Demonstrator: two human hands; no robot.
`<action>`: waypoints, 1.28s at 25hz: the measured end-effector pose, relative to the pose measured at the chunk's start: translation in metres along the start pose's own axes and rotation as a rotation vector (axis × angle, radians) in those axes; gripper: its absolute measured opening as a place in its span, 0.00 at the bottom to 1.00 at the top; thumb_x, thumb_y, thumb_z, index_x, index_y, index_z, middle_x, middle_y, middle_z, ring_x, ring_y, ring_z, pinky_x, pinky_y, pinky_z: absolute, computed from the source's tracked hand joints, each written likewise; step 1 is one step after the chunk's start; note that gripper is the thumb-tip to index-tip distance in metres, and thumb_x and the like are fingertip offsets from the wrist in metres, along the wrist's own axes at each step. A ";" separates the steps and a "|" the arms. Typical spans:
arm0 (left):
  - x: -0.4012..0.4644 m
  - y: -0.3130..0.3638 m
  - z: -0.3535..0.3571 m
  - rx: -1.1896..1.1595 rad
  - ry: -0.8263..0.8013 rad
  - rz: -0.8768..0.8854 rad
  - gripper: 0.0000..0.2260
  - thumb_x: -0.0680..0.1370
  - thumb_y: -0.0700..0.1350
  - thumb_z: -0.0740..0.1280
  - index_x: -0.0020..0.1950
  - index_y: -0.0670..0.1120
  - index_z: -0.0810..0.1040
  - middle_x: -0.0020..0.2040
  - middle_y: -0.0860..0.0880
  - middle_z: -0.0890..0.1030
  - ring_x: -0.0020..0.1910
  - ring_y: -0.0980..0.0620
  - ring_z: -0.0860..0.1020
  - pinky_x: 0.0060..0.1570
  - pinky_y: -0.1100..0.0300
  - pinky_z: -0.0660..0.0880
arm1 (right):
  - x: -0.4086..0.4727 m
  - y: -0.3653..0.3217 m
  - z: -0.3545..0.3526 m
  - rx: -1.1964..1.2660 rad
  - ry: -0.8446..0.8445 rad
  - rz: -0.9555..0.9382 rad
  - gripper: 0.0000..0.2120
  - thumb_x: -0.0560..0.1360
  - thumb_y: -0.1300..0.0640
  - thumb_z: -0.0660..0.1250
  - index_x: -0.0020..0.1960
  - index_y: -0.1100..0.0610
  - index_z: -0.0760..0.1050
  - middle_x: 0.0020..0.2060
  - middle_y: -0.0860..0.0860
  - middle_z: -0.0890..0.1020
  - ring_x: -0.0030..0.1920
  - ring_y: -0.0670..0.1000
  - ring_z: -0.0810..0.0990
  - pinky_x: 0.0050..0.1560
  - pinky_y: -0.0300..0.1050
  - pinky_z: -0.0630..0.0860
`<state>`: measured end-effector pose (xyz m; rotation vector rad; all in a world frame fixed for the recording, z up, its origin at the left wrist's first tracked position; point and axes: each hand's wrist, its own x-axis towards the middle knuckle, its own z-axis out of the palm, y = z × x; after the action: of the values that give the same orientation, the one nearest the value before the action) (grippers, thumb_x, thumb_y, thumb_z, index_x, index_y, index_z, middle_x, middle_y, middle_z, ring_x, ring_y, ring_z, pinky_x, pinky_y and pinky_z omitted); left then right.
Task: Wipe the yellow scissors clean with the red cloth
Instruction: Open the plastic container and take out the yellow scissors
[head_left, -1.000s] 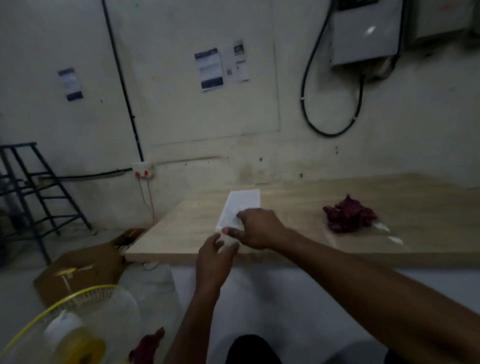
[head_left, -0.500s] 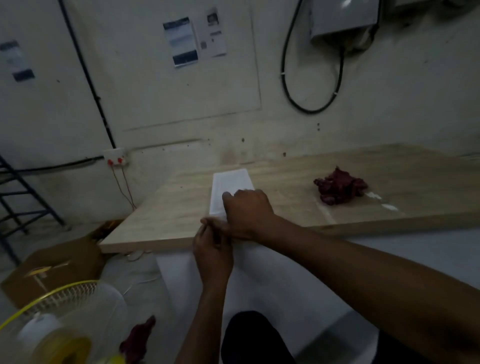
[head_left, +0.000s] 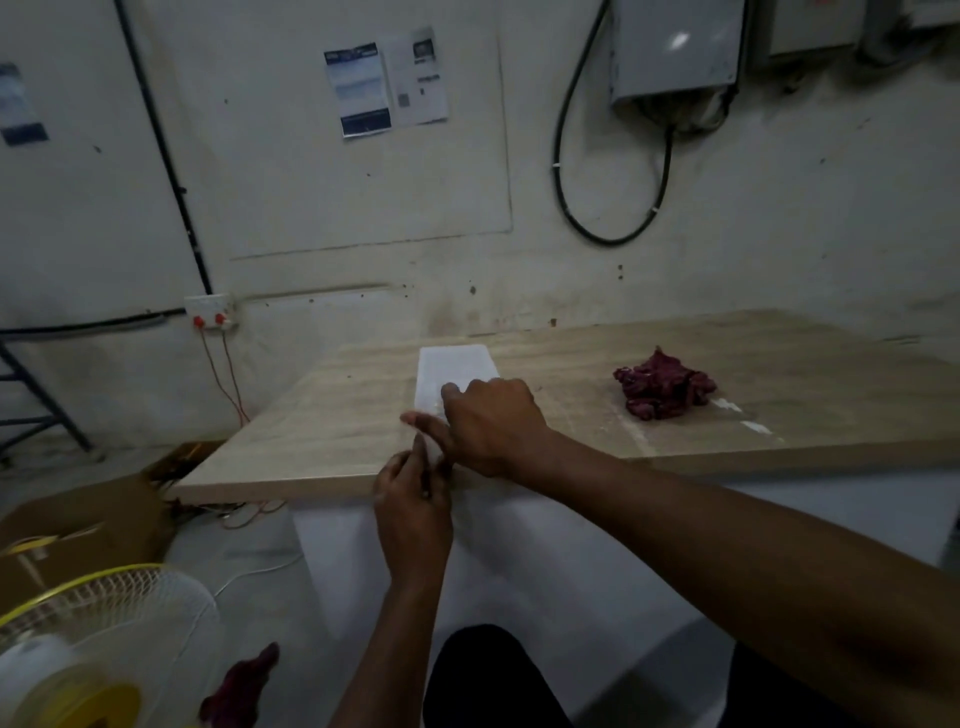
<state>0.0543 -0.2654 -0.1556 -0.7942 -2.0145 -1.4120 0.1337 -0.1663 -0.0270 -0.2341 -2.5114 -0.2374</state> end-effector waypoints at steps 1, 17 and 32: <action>0.000 0.000 -0.001 -0.016 -0.002 0.005 0.14 0.83 0.49 0.67 0.63 0.43 0.83 0.50 0.47 0.83 0.48 0.50 0.79 0.44 0.77 0.66 | 0.004 0.002 -0.004 0.034 0.010 0.042 0.34 0.81 0.28 0.48 0.48 0.56 0.77 0.43 0.58 0.84 0.41 0.61 0.82 0.39 0.49 0.68; -0.002 -0.002 -0.001 0.054 -0.020 0.001 0.25 0.81 0.60 0.65 0.62 0.41 0.83 0.56 0.45 0.84 0.56 0.49 0.81 0.54 0.63 0.73 | -0.004 0.081 -0.024 0.282 -0.266 -0.170 0.30 0.71 0.37 0.77 0.68 0.52 0.81 0.64 0.49 0.85 0.54 0.50 0.85 0.55 0.40 0.74; 0.000 0.033 0.001 0.044 -0.054 -0.219 0.48 0.56 0.80 0.73 0.71 0.58 0.72 0.65 0.58 0.79 0.67 0.52 0.76 0.63 0.48 0.77 | 0.090 0.120 0.000 0.645 -0.238 0.105 0.25 0.71 0.33 0.75 0.54 0.53 0.88 0.51 0.48 0.89 0.51 0.48 0.86 0.53 0.46 0.83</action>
<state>0.0788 -0.2555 -0.1352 -0.6129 -2.2217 -1.4730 0.0874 -0.0397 0.0393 -0.1322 -2.6443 0.6713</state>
